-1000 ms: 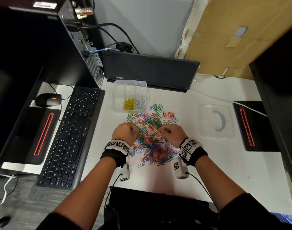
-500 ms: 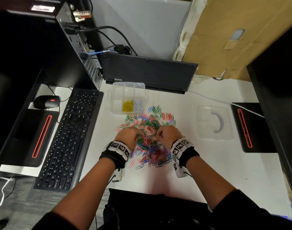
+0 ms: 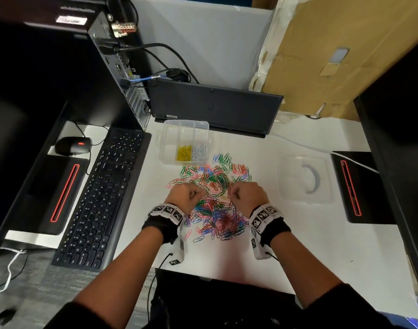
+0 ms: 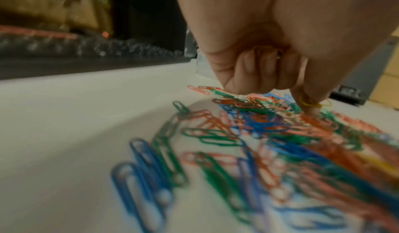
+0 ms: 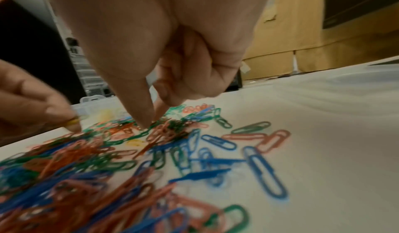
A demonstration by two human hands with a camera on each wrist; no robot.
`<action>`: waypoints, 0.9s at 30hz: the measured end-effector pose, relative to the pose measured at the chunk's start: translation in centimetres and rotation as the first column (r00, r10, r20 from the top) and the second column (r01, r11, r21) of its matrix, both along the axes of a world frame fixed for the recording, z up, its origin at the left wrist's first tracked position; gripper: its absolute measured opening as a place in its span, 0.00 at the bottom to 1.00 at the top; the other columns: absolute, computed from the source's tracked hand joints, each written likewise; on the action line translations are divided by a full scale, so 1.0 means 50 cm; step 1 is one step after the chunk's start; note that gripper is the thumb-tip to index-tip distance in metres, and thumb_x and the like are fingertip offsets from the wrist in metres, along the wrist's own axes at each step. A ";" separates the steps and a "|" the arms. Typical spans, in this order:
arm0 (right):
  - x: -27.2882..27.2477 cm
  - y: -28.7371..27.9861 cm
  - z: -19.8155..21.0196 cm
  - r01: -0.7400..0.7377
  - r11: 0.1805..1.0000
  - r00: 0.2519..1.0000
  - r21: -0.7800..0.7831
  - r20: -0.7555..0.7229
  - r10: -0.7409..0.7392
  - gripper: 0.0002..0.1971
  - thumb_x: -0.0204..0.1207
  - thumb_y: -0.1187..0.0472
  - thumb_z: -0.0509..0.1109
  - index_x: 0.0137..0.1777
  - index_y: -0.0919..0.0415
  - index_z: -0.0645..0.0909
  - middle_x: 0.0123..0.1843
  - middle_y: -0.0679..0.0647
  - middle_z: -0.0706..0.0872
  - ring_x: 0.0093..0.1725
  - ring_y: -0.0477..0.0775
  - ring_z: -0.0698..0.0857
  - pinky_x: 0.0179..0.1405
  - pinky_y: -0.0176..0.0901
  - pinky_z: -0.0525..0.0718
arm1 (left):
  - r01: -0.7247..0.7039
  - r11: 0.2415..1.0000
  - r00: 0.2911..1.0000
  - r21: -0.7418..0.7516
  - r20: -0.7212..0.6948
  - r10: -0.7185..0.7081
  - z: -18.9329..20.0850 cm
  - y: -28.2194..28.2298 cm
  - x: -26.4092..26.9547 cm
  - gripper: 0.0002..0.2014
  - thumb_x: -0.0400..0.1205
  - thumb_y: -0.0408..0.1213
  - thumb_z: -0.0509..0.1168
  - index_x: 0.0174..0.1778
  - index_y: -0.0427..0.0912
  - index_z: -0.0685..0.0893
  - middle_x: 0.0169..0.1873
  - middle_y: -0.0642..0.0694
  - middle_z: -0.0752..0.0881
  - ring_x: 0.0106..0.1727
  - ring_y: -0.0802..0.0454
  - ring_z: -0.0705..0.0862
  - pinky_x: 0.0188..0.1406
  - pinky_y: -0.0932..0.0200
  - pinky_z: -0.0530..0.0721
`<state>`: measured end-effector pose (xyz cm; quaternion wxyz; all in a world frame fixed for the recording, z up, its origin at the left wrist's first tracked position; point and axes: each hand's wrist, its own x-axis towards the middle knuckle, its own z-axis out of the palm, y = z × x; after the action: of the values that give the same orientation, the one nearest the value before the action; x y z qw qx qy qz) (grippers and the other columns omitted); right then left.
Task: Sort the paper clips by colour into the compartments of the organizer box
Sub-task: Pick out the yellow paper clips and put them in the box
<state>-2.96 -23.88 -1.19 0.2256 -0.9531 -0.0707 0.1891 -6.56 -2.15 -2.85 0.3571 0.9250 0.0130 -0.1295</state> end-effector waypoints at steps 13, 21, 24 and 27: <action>0.006 -0.019 -0.012 0.178 0.896 0.915 0.408 -0.403 0.002 0.08 0.81 0.57 0.71 0.51 0.61 0.87 0.34 0.48 0.83 0.32 0.42 0.80 0.37 0.36 0.80 | -0.384 0.881 0.919 -0.277 -0.201 0.338 0.014 -0.013 -0.025 0.17 0.86 0.41 0.61 0.30 0.46 0.81 0.26 0.50 0.83 0.31 0.50 0.81 0.41 0.54 0.82; -0.007 -0.076 0.007 0.825 0.295 0.496 0.482 -0.868 0.030 0.08 0.81 0.67 0.69 0.58 0.67 0.85 0.39 0.57 0.86 0.33 0.47 0.83 0.29 0.33 0.86 | -0.452 0.818 0.880 -0.356 -0.328 0.344 0.000 -0.039 -0.020 0.18 0.84 0.26 0.55 0.48 0.52 0.86 0.41 0.43 0.86 0.37 0.45 0.81 0.36 0.58 0.80; -0.012 -0.085 0.008 0.849 0.233 0.479 0.475 -0.877 0.045 0.13 0.78 0.65 0.71 0.61 0.67 0.84 0.39 0.56 0.86 0.36 0.50 0.84 0.32 0.36 0.87 | -0.131 0.953 0.981 -0.274 -0.173 0.085 0.018 -0.072 -0.027 0.04 0.81 0.39 0.69 0.45 0.51 0.90 0.32 0.55 0.88 0.32 0.52 0.83 0.39 0.61 0.85; -0.022 -0.083 0.015 0.867 0.225 0.451 0.445 -0.892 0.024 0.13 0.73 0.59 0.76 0.52 0.67 0.86 0.38 0.56 0.87 0.36 0.51 0.85 0.32 0.36 0.88 | 0.208 0.976 0.966 -0.069 -0.145 -0.216 0.021 -0.101 -0.030 0.13 0.72 0.50 0.77 0.49 0.50 0.89 0.25 0.61 0.77 0.28 0.62 0.76 0.32 0.68 0.73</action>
<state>-4.04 -28.02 -0.41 0.7491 -0.4547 0.2487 0.4125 -8.04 -7.20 -1.79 0.3635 0.8987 -0.0622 -0.2371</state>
